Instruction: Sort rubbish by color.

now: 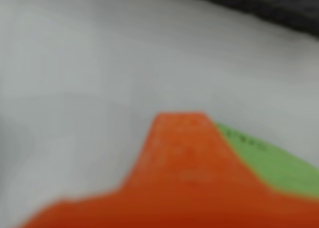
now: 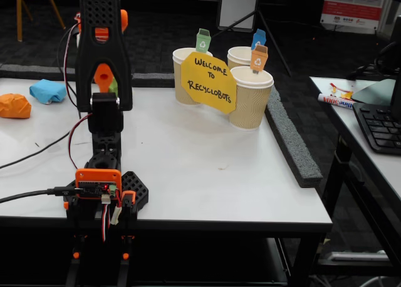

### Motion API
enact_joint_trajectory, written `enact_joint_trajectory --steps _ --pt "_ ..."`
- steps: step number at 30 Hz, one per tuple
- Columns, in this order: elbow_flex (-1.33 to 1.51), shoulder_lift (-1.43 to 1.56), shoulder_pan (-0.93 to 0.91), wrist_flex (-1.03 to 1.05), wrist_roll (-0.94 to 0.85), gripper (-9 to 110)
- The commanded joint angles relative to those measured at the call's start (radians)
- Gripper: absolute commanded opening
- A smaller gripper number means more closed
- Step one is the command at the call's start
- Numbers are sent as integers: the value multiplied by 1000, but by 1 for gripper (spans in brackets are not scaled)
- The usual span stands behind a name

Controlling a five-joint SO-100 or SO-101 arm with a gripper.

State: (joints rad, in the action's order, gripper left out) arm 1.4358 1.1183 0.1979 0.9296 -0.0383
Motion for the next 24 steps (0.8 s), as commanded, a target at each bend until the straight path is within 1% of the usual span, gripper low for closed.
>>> enact_joint_trajectory --steps 1,9,19,24 --pt "-123 163 -49 17 -21 0" --pt "25 468 -89 54 -21 0" --pt "379 969 -109 55 -21 0" --pt "535 1236 -135 89 -21 0"
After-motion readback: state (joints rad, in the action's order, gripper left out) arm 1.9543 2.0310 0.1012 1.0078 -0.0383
